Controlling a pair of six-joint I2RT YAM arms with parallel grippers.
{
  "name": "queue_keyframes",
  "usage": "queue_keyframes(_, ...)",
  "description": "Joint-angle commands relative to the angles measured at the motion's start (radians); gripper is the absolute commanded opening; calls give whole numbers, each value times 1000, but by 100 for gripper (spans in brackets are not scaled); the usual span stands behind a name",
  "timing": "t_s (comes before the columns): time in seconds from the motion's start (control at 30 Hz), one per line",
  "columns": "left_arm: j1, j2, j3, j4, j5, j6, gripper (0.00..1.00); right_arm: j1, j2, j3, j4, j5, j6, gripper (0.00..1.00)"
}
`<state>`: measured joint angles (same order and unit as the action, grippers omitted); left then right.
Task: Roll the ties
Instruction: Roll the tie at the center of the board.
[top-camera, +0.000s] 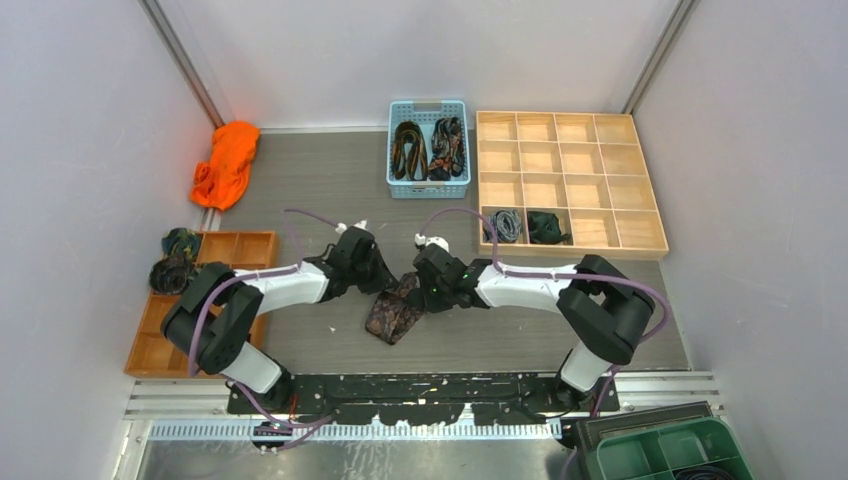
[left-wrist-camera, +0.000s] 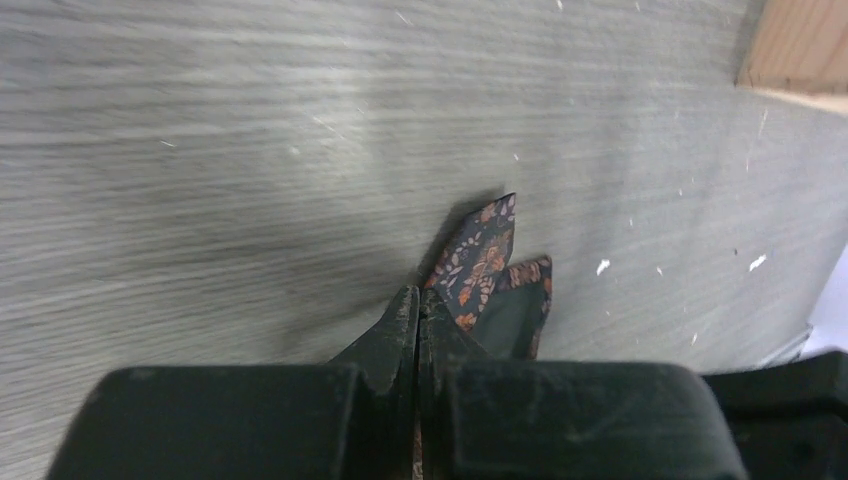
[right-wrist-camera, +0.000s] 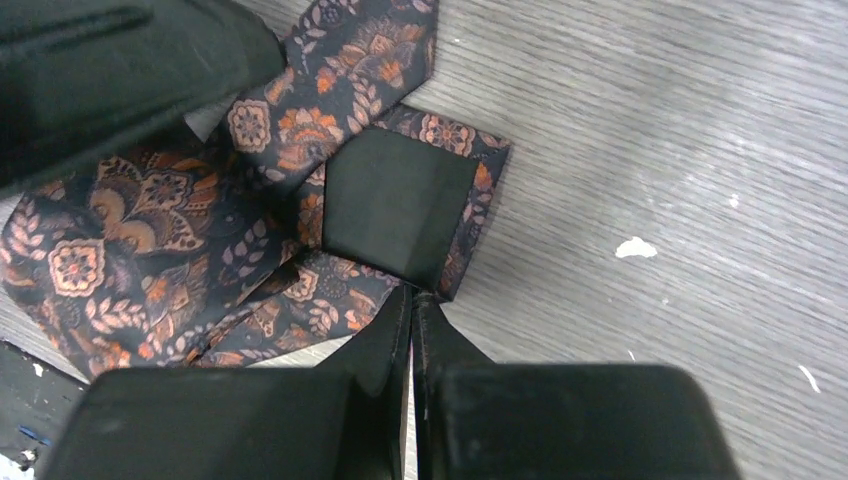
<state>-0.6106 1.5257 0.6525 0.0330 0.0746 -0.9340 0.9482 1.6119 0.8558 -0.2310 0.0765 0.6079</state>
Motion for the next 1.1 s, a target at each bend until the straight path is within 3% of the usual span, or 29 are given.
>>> queue_keyframes(0.0, -46, 15, -15, 80, 86, 12, 0, -11, 35, 43, 77, -46, -5, 5)
queue_keyframes(0.3, -105, 23, -56, 57, 122, 19, 0, -62, 65, 55, 52, -18, -19, 4)
queue_keyframes(0.63, -105, -53, -43, -75, 30, 78, 0, -79, 26, 55, 5, 12, -46, 6)
queue_keyframes(0.83, -106, -64, -11, -108, -7, 79, 0, -79, -62, 36, -31, -9, -35, 8)
queue_keyframes(1.07, -104, -179, 16, -241, -160, 79, 0, -58, -218, -83, -60, -105, 32, 7)
